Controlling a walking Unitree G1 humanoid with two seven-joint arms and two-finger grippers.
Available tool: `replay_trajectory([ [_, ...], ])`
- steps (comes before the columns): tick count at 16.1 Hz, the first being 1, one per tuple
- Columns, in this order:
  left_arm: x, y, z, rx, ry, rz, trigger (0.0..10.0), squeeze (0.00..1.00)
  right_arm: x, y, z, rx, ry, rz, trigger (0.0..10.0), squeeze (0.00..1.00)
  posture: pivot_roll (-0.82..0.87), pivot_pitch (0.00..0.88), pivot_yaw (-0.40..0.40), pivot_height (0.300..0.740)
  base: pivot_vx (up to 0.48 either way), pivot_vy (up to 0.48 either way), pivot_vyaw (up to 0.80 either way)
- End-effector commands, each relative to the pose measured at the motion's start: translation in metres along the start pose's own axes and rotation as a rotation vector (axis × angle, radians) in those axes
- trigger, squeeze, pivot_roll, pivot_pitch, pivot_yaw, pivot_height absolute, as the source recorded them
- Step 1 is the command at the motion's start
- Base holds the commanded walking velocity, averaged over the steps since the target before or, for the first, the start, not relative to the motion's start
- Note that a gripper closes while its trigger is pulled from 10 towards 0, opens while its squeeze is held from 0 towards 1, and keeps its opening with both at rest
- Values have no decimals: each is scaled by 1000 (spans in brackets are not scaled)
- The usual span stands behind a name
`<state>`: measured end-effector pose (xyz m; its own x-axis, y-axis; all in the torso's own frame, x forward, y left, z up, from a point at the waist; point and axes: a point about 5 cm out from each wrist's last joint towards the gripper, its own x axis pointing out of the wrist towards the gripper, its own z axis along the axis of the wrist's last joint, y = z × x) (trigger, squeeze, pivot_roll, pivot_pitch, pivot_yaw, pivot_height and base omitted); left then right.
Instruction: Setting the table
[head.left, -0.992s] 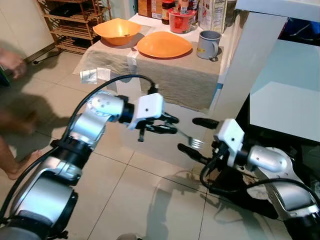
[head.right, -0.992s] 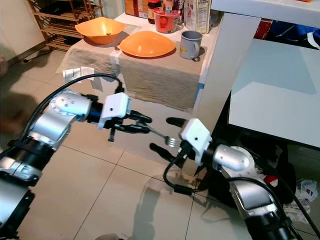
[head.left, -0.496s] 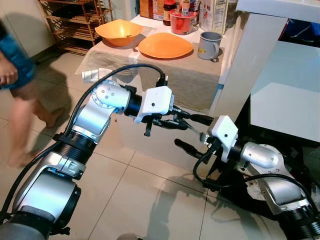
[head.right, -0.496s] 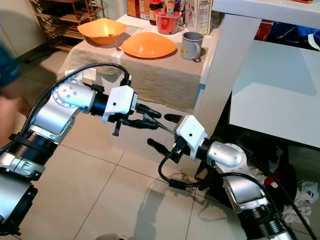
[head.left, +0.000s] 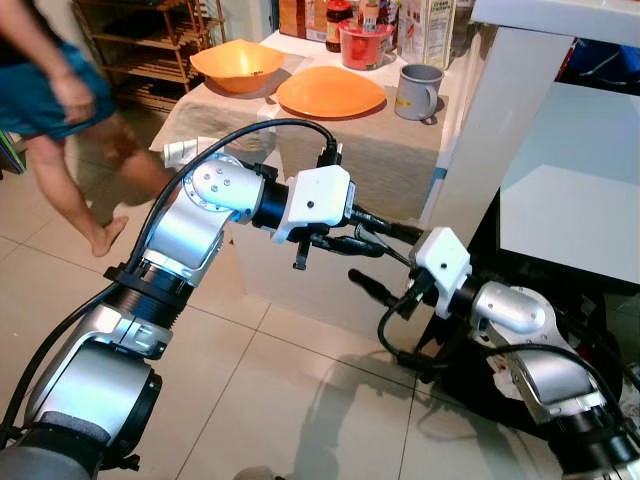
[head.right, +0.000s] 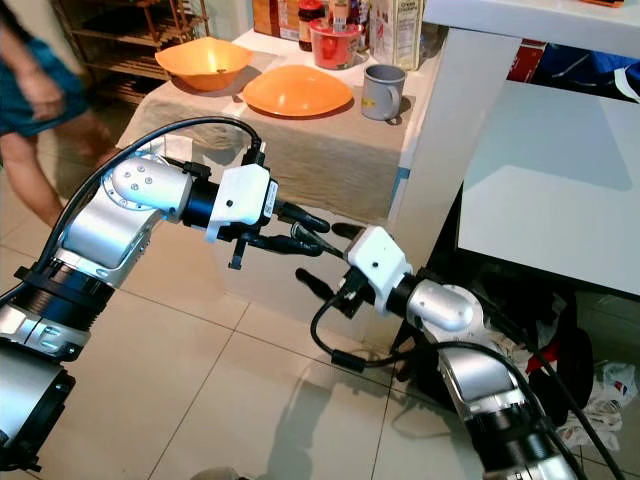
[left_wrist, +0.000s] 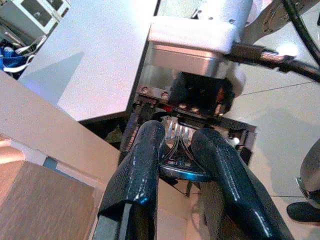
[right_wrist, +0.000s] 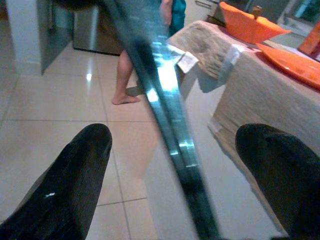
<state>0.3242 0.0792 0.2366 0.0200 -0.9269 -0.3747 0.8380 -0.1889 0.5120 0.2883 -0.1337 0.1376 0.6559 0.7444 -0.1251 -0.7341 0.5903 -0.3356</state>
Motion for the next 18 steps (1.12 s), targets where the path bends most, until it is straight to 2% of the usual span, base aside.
replay_trajectory([
  [1,-3,3,8,30,-13,4,0,0,-1,-5,0,-6,5,-30,10000,0,46,4,-4,740,0,0,0],
  [5,-4,2,6,22,0,5,0,0,0,-12,0,0,2,-93,10000,0,48,8,-3,740,0,0,0],
  [13,-8,2,-3,10,38,22,0,0,-5,-16,9,16,-28,-96,10000,0,45,13,-8,740,0,0,0],
  [14,-8,2,-3,10,38,24,0,0,-5,-16,9,16,-29,-97,10000,1000,44,13,-9,740,0,0,0],
  [18,-8,3,-5,7,46,31,0,0,-5,-15,10,20,-28,-95,10000,1000,41,18,-8,740,0,0,0],
])
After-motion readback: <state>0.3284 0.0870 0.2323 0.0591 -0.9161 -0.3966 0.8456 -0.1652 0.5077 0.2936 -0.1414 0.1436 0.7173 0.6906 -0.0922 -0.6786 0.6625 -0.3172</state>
